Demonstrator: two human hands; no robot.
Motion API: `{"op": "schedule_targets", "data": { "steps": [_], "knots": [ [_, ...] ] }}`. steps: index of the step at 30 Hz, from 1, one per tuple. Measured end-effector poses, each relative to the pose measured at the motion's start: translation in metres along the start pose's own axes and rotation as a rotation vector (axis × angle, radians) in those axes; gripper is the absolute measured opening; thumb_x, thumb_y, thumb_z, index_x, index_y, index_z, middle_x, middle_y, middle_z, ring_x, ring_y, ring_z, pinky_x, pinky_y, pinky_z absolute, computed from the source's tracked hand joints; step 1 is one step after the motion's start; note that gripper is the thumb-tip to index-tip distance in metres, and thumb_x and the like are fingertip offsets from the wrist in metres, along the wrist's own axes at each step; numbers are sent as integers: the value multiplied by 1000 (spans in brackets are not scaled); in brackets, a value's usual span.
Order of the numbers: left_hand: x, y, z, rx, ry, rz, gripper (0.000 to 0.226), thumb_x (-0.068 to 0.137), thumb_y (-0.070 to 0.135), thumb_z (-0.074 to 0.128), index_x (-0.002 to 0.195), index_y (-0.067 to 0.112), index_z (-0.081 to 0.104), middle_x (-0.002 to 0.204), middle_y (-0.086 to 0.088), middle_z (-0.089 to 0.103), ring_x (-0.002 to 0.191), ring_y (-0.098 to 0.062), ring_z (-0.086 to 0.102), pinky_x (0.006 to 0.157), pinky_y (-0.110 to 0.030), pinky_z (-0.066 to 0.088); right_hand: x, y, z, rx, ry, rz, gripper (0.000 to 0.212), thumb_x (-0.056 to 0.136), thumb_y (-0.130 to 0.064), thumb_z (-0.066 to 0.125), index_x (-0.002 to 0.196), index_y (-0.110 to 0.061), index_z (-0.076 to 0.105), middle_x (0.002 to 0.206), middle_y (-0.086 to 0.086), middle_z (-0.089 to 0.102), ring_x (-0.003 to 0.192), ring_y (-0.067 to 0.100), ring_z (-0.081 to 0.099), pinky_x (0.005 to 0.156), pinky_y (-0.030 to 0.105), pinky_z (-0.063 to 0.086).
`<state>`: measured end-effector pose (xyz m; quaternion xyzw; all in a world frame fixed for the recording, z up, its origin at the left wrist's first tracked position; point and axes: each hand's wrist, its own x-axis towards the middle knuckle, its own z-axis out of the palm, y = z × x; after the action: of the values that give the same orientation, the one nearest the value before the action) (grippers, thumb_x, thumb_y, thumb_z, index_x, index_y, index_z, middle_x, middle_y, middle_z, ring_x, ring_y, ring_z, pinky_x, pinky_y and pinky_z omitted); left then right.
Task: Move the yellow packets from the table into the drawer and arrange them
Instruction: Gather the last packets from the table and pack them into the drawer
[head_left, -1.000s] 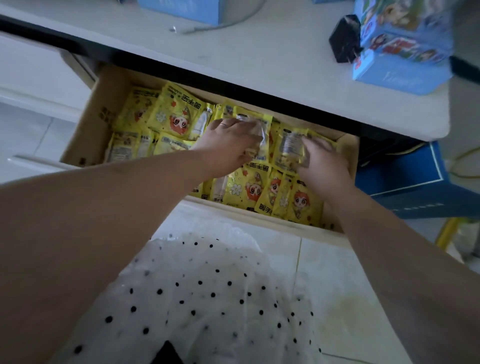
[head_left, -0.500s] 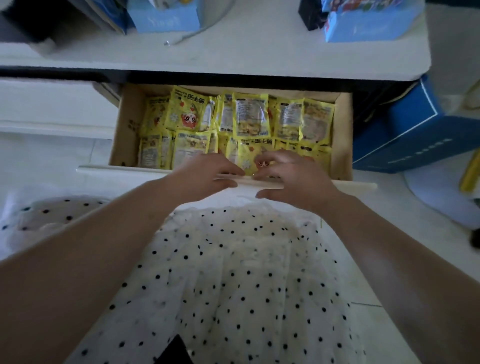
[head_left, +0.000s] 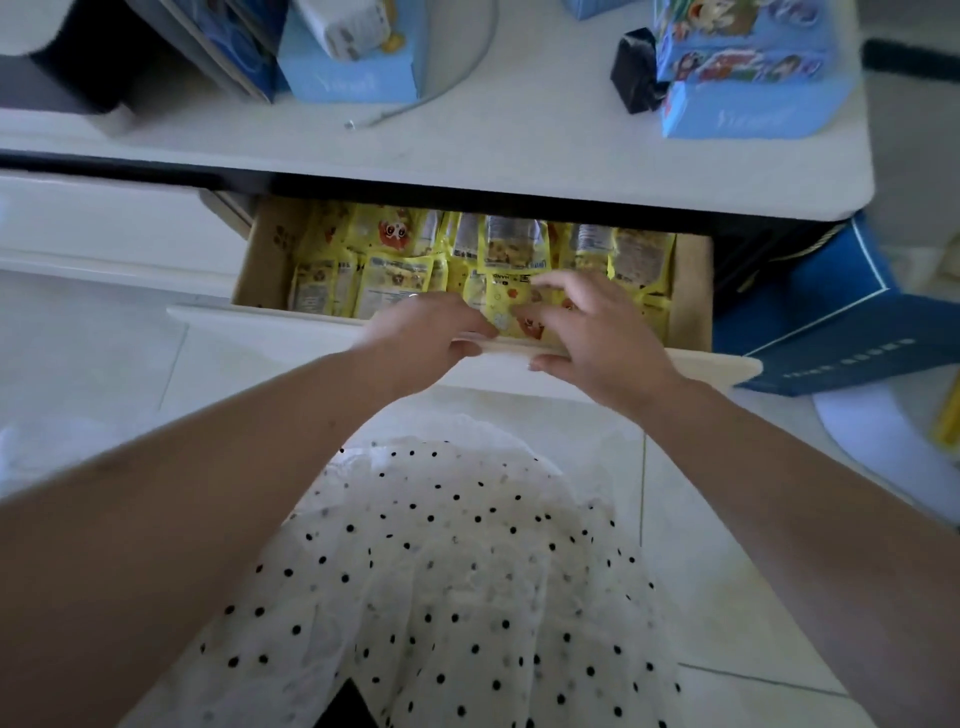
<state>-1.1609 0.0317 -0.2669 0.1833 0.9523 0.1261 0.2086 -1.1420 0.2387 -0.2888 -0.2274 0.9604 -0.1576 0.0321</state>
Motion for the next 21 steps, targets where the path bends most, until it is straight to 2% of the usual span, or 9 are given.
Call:
{"op": "schedule_targets", "data": {
  "steps": [1, 3, 4, 5, 7, 8, 10, 13, 21],
  "knots": [
    [5, 2, -3, 71, 38, 18, 28, 94, 29, 55, 119, 37, 64, 128, 7, 55, 126, -19, 45, 104, -40, 36, 4, 2, 0, -75, 85, -3, 63, 69, -33, 81, 126, -17, 60, 138, 10, 49, 123, 34, 47, 104, 48, 35],
    [16, 7, -8, 267, 278, 113, 30, 81, 25, 71, 110, 35, 70, 128, -1, 55, 126, -28, 42, 104, -45, 29, 14, 5, -1, -248, 231, 8, 81, 62, -38, 83, 134, -16, 51, 142, 15, 46, 126, 36, 46, 106, 52, 32],
    [22, 9, -9, 352, 381, 143, 43, 69, 24, 80, 110, 32, 69, 127, -6, 55, 125, -31, 42, 105, -49, 29, 20, 7, -2, -324, 268, 29, 92, 60, -42, 82, 139, -15, 45, 146, 17, 41, 131, 36, 42, 109, 55, 29],
    [28, 11, -12, 394, 452, 146, 63, 61, 24, 84, 120, 30, 63, 133, -11, 51, 129, -33, 39, 109, -52, 25, 27, 10, -5, -379, 285, 58, 101, 58, -46, 82, 143, -15, 38, 149, 19, 37, 136, 36, 37, 111, 58, 25],
    [44, 11, -21, 463, 421, 64, 99, 67, 34, 81, 148, 27, 25, 156, -15, 21, 146, -33, 15, 116, -54, 4, 42, 18, -11, -435, 294, 112, 111, 58, -53, 81, 147, -12, 30, 153, 21, 29, 142, 36, 28, 112, 59, 19],
    [52, 10, -26, 490, 384, 22, 109, 73, 41, 76, 152, 24, 4, 160, -14, 2, 148, -31, 0, 116, -53, -4, 49, 22, -14, -446, 278, 136, 113, 59, -55, 80, 148, -11, 26, 155, 21, 25, 144, 36, 24, 113, 58, 16],
    [65, 8, -35, 531, 368, -18, 115, 78, 49, 68, 149, 19, -17, 160, -11, -16, 148, -28, -14, 116, -50, -7, 59, 29, -18, -444, 225, 172, 113, 63, -56, 77, 150, -11, 20, 158, 18, 19, 146, 34, 17, 116, 54, 12],
    [80, 4, -43, 508, 347, -25, 113, 81, 51, 63, 149, 14, -20, 159, -11, -19, 147, -27, -15, 118, -47, -6, 69, 33, -15, -427, 243, 202, 104, 67, -47, 78, 150, -15, 23, 158, 13, 23, 146, 30, 21, 116, 50, 14],
    [95, -3, -40, 434, 380, -8, 94, 87, 41, 61, 152, 12, 0, 162, -7, -1, 150, -21, 0, 121, -38, -1, 77, 42, 7, -505, 565, 185, 71, 71, -23, 73, 136, -22, 46, 142, 3, 51, 131, 22, 48, 107, 39, 24]
  ]
}}
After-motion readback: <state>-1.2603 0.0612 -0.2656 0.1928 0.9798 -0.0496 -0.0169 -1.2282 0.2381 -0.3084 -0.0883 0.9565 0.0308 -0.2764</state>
